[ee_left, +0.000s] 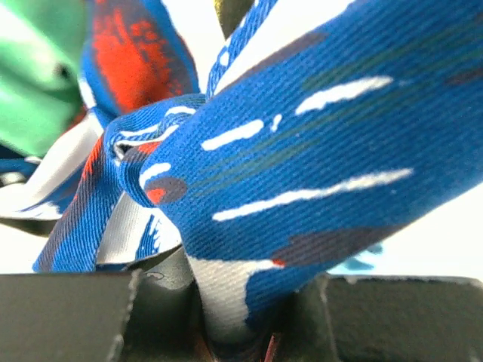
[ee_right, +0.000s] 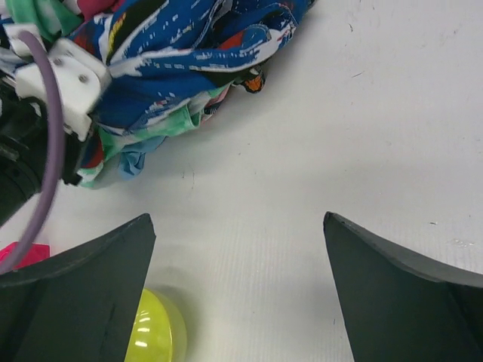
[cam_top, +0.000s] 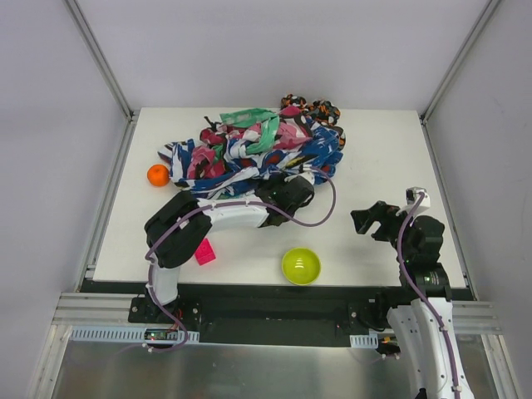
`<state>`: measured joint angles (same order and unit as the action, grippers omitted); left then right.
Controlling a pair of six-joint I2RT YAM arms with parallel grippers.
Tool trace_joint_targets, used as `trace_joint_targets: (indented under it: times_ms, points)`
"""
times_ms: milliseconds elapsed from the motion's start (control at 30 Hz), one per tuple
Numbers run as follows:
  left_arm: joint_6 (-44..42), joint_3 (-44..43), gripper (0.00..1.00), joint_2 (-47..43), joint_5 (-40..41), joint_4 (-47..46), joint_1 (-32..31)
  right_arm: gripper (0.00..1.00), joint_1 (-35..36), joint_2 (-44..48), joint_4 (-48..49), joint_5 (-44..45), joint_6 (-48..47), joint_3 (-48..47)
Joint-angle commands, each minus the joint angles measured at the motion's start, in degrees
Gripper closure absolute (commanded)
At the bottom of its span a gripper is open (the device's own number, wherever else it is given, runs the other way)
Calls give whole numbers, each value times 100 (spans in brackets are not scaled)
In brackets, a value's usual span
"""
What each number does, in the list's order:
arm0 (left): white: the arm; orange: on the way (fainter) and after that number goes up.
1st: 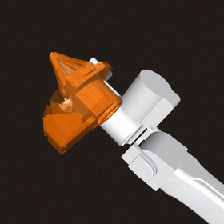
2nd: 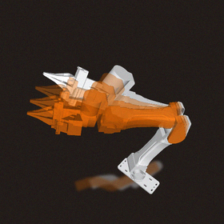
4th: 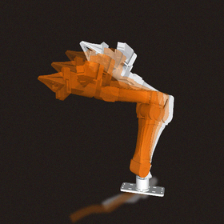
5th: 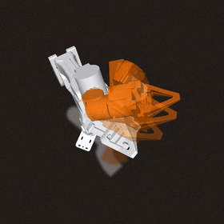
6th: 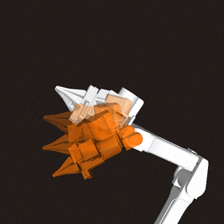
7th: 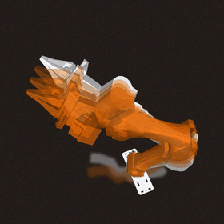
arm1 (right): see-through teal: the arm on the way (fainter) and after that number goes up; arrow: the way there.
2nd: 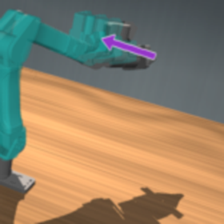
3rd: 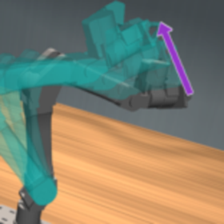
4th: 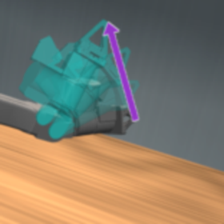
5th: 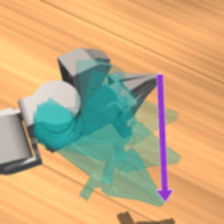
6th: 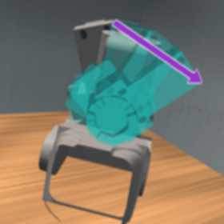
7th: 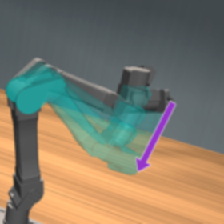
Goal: Pick out a specific cloth from the pile
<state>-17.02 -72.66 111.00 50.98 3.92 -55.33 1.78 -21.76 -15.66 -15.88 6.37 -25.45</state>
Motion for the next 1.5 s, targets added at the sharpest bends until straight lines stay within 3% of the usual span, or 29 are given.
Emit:
trace_joint_targets:
  times_ms: [0,67,167,300,433,533,633,800,933,1100,1267,1467]
  points:
    - [-1889,-372,100,-913,747,-2715,286,5,-2,84,169,-47,-84,-56]
    - [-2655,-493,100,-914,755,-3535,400,4,6,58,204,-82,-75,-39]
    - [-3044,-985,100,-791,607,-3732,672,4,6,-12,274,-170,-66,-30]
    - [-2826,-1653,100,-598,88,-3198,1059,4,6,-267,650,-669,83,101]
    - [-2387,-2356,100,-316,-377,-2460,1366,4,120,-855,1844,-1321,478,383]
    - [-1956,-2849,100,-123,-799,-1757,1490,4,829,-1504,2137,-657,409,261]
    - [-1884,-3017,100,18,-1028,-1623,1543,4,1805,-2488,2514,-13,268,-29]
    - [-1683,-3368,100,325,-1160,-1334,1639,4,3010,-4315,2867,953,-459,-1038]
    - [-1305,-3588,100,387,-1310,-956,1762,4,3714,-5854,2919,1254,-1864,-2330]
    - [-453,-3588,100,273,-2011,-411,2034,4,3812,-7603,3104,815,-2885,-3534]
    - [5,-3378,100,132,-2628,-103,2298,4,3821,-8650,2964,946,-3072,-4405]
    - [435,-3237,100,54,-3155,117,2553,3,3873,-9424,1649,1964,-2843,-5696]
